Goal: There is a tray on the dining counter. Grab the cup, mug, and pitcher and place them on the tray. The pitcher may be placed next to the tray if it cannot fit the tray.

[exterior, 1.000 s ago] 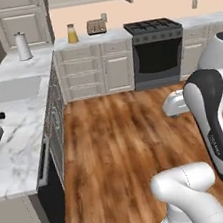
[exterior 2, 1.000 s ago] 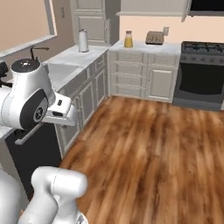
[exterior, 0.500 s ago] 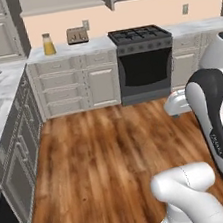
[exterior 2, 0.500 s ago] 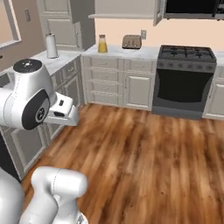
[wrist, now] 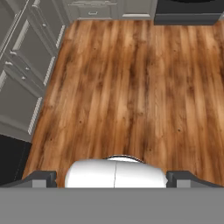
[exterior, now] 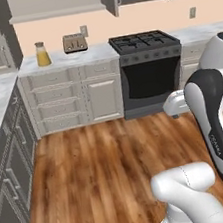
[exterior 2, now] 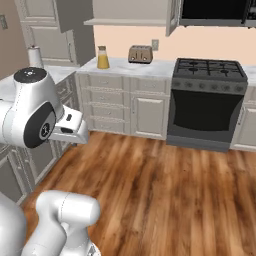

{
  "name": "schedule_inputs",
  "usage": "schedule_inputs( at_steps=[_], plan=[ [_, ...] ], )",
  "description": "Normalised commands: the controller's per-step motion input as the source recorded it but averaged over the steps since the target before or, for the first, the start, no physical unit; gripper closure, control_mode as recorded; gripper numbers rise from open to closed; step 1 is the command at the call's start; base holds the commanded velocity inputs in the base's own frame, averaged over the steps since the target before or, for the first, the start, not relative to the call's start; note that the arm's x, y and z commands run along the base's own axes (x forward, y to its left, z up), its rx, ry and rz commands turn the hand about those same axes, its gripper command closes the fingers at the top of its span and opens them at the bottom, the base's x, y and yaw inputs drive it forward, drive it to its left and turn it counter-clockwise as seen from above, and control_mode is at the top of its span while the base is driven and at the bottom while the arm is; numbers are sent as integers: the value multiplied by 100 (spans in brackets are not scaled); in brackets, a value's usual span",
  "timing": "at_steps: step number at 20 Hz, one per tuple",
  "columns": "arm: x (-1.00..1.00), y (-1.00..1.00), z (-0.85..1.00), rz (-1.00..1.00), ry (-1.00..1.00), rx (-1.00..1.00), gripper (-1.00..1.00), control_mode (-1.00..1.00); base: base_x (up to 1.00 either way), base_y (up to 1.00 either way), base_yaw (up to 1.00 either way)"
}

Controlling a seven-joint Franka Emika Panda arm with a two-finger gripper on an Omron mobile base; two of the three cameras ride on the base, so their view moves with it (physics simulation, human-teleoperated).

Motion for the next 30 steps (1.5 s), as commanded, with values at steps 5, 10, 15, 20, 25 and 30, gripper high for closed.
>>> schedule_inputs(
  at_steps=[5, 10, 15, 20, 25, 30],
  plan=[
    [0, 0, 0, 0, 0, 0, -100, 100, 100, -3, -8],
    [0, 0, 0, 0, 0, 0, -100, 100, 98, 0, -8],
    [0, 0, 0, 0, 0, 0, -100, 100, 100, 0, -9],
    [0, 0, 0, 0, 0, 0, -100, 100, 87, 20, -10],
    [0, 0, 0, 0, 0, 0, -100, 100, 48, 53, -10],
    [0, 0, 0, 0, 0, 0, -100, 100, 46, 49, -7]
  ],
)
